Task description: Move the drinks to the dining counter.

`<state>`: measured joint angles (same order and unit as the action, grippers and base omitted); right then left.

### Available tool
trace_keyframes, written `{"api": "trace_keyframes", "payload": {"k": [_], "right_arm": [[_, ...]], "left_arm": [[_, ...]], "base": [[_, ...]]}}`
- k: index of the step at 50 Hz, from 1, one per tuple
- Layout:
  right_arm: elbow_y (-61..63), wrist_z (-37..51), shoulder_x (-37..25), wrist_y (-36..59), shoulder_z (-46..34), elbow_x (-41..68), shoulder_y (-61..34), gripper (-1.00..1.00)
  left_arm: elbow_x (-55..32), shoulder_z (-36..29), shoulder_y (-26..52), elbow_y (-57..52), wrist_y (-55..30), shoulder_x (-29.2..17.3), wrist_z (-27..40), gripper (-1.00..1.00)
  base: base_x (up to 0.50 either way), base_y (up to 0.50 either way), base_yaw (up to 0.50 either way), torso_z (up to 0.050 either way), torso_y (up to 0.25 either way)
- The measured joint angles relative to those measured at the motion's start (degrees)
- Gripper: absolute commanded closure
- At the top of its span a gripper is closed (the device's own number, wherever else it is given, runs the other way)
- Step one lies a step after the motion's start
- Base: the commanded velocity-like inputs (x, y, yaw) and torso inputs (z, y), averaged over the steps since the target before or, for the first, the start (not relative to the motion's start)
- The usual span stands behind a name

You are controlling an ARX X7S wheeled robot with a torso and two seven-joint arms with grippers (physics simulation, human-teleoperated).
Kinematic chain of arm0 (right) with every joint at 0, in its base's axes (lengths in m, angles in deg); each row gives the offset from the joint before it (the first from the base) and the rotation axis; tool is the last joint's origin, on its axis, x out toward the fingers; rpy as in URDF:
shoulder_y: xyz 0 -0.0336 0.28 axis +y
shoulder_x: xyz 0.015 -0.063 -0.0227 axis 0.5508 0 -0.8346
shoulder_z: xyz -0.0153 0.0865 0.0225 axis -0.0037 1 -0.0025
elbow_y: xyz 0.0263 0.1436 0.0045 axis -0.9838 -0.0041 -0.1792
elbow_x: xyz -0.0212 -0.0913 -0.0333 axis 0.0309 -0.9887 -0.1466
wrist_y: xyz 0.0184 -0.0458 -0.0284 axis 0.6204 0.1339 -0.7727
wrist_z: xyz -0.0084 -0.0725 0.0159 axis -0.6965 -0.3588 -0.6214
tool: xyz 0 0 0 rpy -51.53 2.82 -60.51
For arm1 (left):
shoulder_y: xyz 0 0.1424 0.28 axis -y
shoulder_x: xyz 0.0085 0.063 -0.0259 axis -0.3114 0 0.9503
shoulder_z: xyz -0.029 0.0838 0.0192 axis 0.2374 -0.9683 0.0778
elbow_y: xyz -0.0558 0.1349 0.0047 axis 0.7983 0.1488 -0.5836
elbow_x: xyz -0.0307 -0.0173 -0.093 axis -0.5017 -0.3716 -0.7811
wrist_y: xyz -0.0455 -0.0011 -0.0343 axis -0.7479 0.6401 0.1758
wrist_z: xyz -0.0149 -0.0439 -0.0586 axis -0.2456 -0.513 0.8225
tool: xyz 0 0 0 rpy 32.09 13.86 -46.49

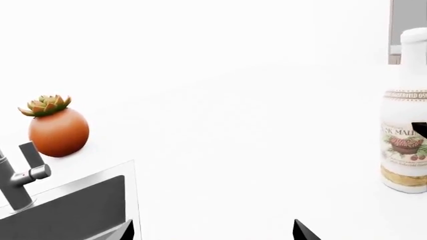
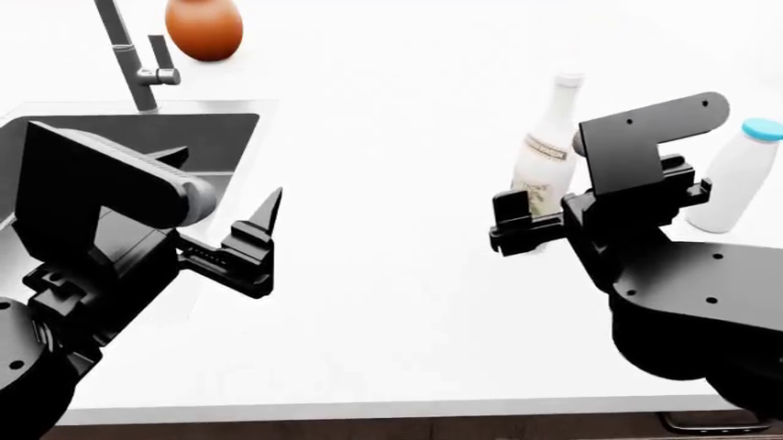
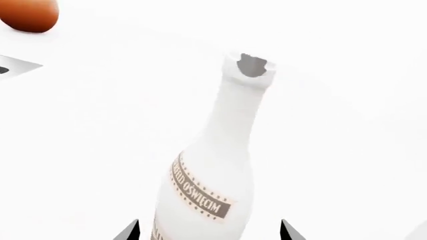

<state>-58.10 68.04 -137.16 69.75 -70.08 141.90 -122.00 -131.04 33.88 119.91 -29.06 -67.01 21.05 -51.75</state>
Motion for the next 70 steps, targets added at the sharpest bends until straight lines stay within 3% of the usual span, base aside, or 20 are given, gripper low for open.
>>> {"api": "trace_keyframes", "payload": {"k": [40,70], "right_arm": [[11.0,11.9,-5.1,4.2,6.9,12.3,-13.0,-1.0],[16.6,19.0,-7.1,1.2,13.5,16.2,-20.6,-1.0]], "left_arm": [[-0.8,-0.3,1.1,-0.2,-0.4,0.0,0.5,-1.0],[-1.7,-0.2,1.4,-0.8,-0.4,-0.4,1.1,-1.0]], "base": [[0.0,0.0,0.0,0.0,0.0],[0.0,0.0,0.0,0.0,0.0]]}}
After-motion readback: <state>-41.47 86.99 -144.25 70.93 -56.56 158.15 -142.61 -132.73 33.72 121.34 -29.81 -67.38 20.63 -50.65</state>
